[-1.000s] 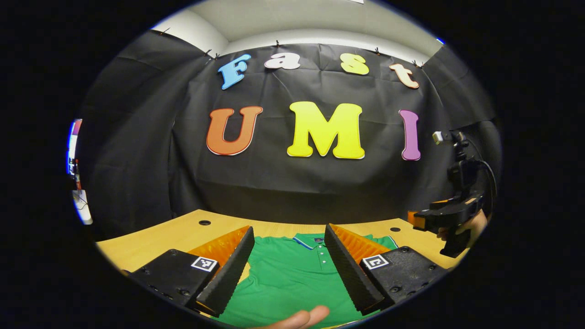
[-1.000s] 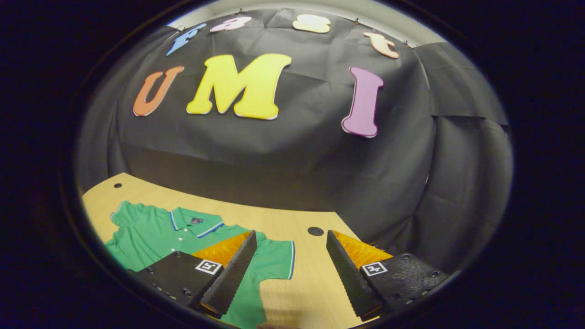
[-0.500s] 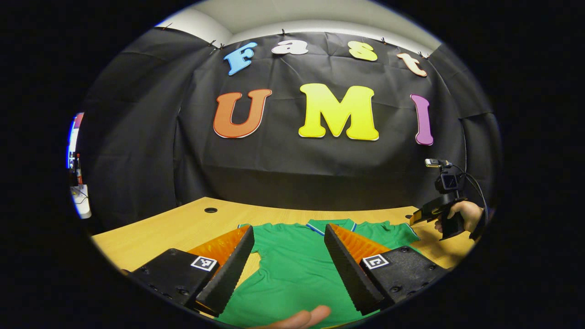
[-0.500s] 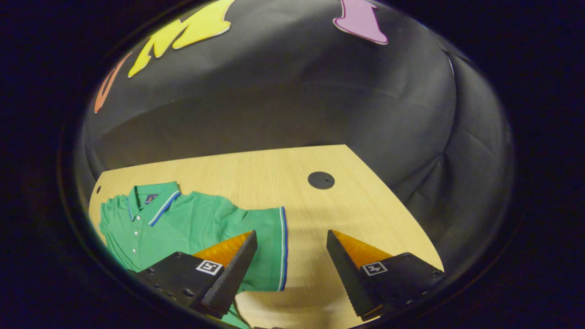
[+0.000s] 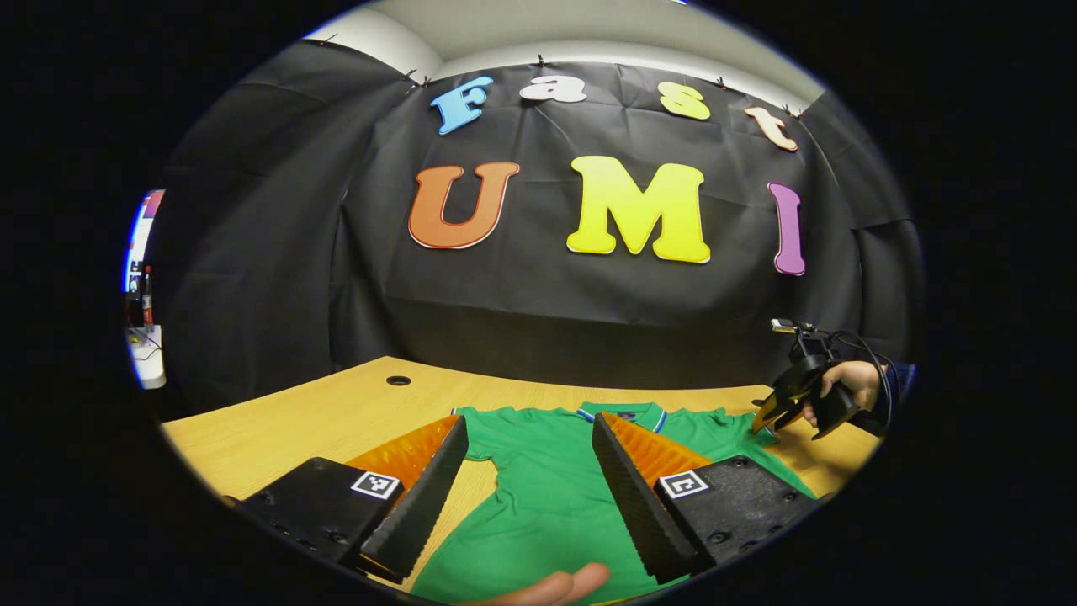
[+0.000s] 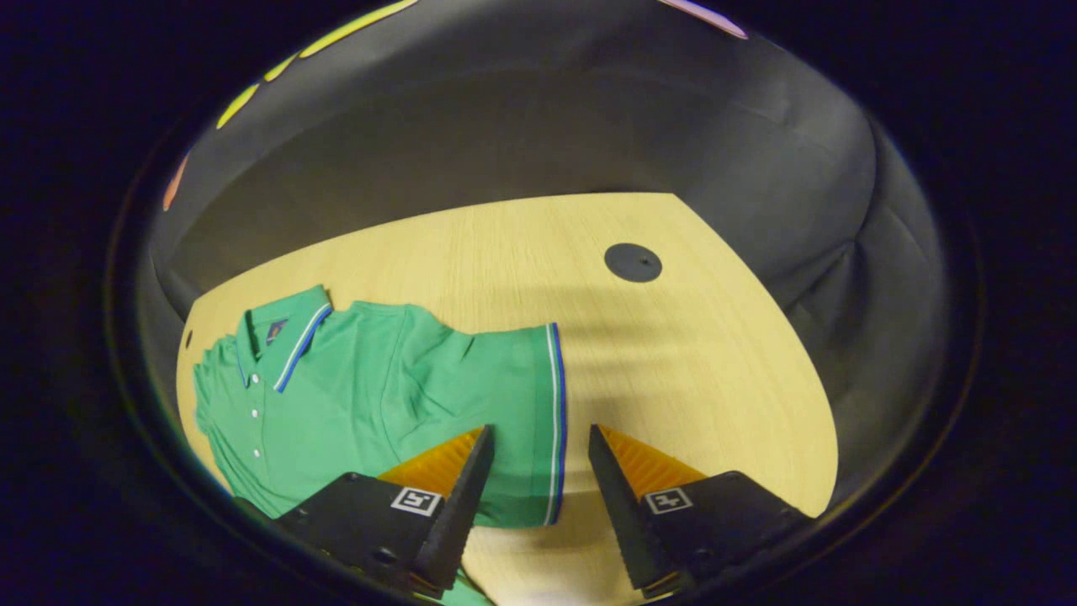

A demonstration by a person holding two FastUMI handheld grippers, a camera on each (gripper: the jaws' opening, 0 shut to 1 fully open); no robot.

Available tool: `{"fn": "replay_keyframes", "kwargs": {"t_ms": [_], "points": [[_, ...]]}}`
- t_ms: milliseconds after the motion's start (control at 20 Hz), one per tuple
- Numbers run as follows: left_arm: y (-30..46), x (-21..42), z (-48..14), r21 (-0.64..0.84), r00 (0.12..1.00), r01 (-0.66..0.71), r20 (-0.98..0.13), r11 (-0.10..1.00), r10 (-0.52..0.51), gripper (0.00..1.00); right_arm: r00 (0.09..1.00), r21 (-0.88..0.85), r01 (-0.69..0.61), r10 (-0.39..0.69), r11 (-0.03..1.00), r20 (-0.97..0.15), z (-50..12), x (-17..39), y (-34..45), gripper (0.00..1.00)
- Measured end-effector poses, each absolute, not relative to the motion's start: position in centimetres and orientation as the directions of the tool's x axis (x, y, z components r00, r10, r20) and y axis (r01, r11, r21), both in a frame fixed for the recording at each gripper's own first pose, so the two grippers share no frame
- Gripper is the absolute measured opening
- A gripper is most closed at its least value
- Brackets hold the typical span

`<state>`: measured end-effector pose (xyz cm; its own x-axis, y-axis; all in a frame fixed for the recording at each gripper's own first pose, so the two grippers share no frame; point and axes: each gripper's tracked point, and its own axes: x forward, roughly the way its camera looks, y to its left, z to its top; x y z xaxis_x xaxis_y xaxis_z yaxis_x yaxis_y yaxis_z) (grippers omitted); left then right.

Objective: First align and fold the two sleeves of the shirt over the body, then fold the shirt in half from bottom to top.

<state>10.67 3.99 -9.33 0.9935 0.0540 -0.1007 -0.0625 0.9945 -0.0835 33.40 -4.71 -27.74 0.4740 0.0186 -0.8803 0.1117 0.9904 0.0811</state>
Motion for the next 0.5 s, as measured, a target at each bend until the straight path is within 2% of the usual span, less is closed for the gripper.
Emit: {"fn": "replay_keyframes", "kwargs": {"t_ms": [200, 250, 400, 450, 500], "points": [[4.34, 10.70, -9.58, -0.091, 0.993, -0.058, -0.104, 0.994, 0.049, 0.96, 0.461, 0.084, 0.125, 0.018, 0.989, -0.887, -28.11, 34.21, -5.08, 0.67], [4.29, 10.77, -9.65, -0.096, 0.993, -0.058, -0.106, 0.994, 0.048, 0.96, 0.453, 0.079, 0.126, 0.014, 0.989, -0.891, -28.11, 34.26, -4.97, 0.50], [4.08, 10.84, -10.22, -0.103, 0.992, -0.052, -0.124, 0.993, 0.039, 0.96, 0.441, 0.105, 0.126, 0.039, 0.986, -0.896, -28.06, 34.03, -4.54, 0.48], [4.16, 10.93, -10.17, -0.103, 0.991, -0.054, -0.126, 0.993, 0.041, 0.96, 0.448, 0.117, 0.129, 0.047, 0.985, -0.893, -27.80, 34.20, -4.58, 0.27], [4.20, 10.89, -10.09, -0.101, 0.991, -0.054, -0.124, 0.993, 0.042, 0.96, 0.450, 0.128, 0.117, 0.063, 0.985, -0.891, -28.13, 34.21, -4.59, 0.27]]}}
